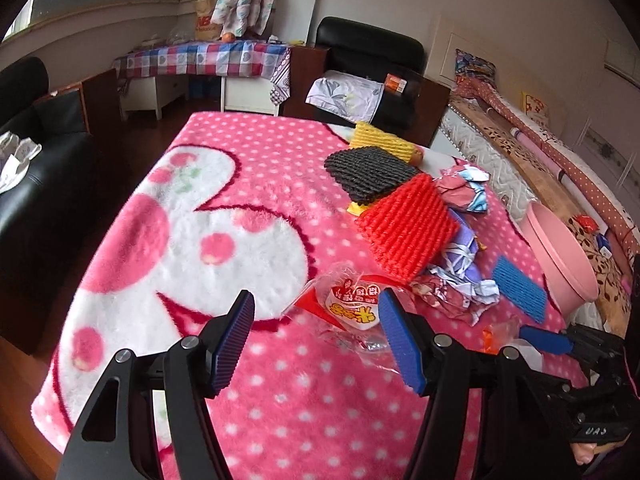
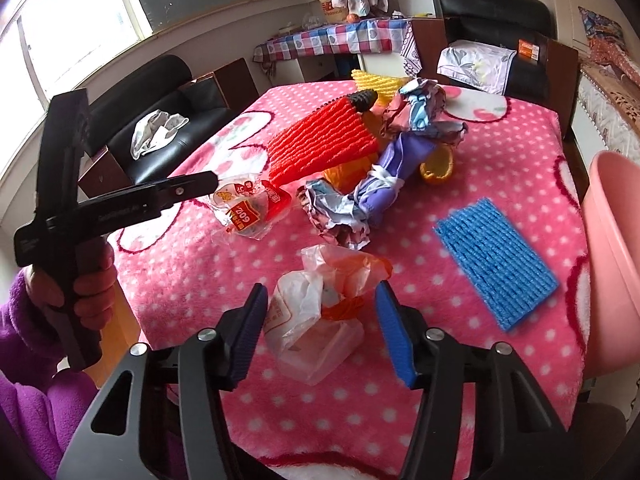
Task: Collect trash
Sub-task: 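Lower the right tool onto the clear plastic bag and close it, then carry the clear plastic bag into the pink bucket and open the right tool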
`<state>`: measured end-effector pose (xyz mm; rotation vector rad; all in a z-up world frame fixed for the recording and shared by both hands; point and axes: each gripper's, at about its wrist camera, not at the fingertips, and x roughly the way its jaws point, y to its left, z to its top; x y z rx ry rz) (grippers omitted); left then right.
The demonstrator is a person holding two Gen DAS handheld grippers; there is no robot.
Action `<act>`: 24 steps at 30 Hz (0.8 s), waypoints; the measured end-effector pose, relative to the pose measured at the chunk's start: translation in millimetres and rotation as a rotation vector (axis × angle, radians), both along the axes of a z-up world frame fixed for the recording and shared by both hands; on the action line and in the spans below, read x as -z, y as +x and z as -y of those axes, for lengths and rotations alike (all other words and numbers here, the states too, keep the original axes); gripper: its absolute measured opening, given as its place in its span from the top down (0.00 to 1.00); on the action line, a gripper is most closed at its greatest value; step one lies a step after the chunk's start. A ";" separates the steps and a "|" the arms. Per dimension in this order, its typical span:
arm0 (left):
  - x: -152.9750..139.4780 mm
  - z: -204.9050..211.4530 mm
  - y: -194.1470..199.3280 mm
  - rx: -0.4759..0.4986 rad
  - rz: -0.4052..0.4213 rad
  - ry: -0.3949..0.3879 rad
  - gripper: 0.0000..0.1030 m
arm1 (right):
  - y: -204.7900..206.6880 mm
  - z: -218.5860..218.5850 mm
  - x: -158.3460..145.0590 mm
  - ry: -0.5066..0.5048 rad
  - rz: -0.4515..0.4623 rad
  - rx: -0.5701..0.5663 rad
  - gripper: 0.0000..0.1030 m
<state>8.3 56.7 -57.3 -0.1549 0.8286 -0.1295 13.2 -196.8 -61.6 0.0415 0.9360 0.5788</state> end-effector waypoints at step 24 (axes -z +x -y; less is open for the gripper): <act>-36.9 -3.8 -31.3 0.049 0.089 -0.103 0.88 | -20.3 6.4 -34.6 -0.003 0.129 0.018 0.65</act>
